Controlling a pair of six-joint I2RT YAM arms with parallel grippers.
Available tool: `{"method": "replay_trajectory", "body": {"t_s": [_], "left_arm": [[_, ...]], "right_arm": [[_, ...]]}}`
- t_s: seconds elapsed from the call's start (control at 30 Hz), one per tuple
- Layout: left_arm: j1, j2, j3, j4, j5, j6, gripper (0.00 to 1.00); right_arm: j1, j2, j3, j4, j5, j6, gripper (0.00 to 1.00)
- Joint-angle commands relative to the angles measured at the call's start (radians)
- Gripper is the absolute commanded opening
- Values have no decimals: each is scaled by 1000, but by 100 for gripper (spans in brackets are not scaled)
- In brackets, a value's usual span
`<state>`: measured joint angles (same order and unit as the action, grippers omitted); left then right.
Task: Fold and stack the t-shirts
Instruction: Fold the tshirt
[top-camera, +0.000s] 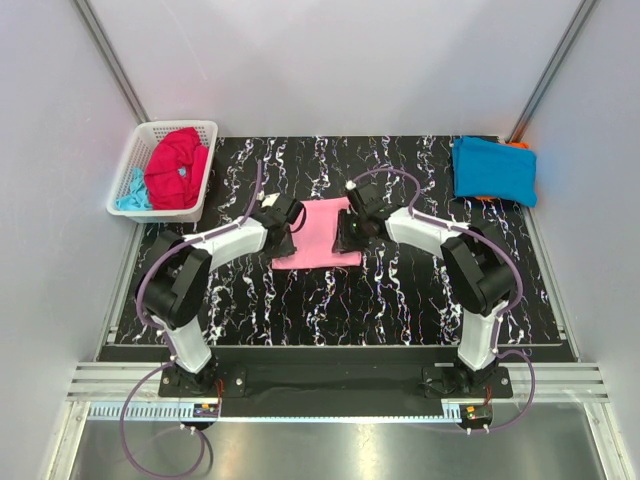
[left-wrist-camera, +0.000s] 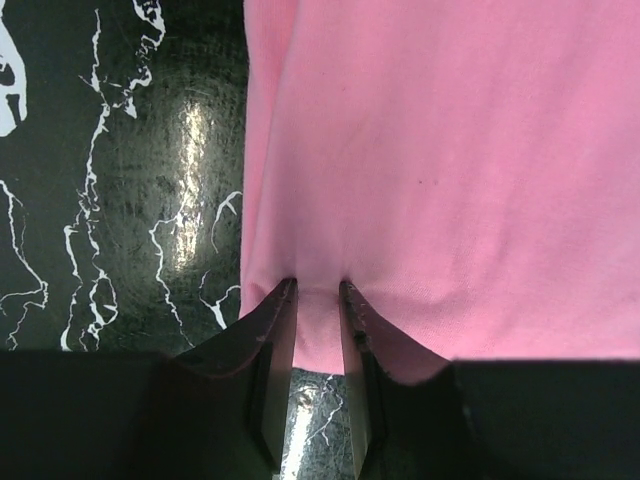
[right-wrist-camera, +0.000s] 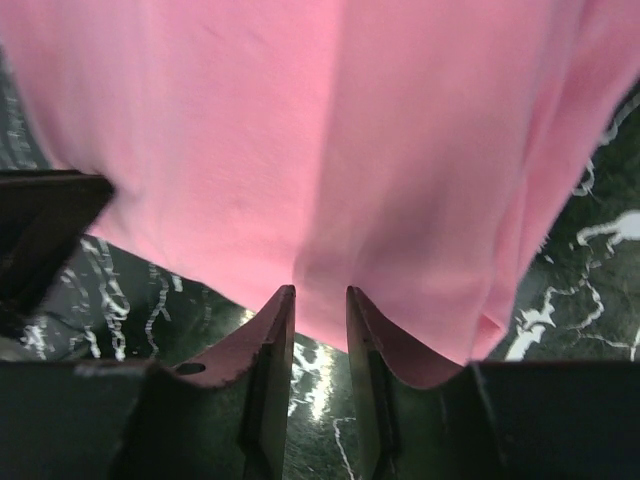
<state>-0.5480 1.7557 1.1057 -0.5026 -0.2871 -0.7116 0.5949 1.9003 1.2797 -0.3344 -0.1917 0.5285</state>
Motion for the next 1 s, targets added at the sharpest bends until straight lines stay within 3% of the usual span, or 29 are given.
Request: {"method": "replay_trajectory", "body": {"t_s": [0.0, 0.4, 0.97], "left_arm": [[5, 7, -7, 27, 16, 1, 29], [11, 11, -81, 19, -7, -22, 29], [33, -64, -142, -17, -37, -9, 29]], "right_arm": [[6, -9, -61, 8, 50, 24, 34], [6, -67, -293, -2, 187, 100, 31], [6, -119, -312, -109, 328, 154, 28]]}}
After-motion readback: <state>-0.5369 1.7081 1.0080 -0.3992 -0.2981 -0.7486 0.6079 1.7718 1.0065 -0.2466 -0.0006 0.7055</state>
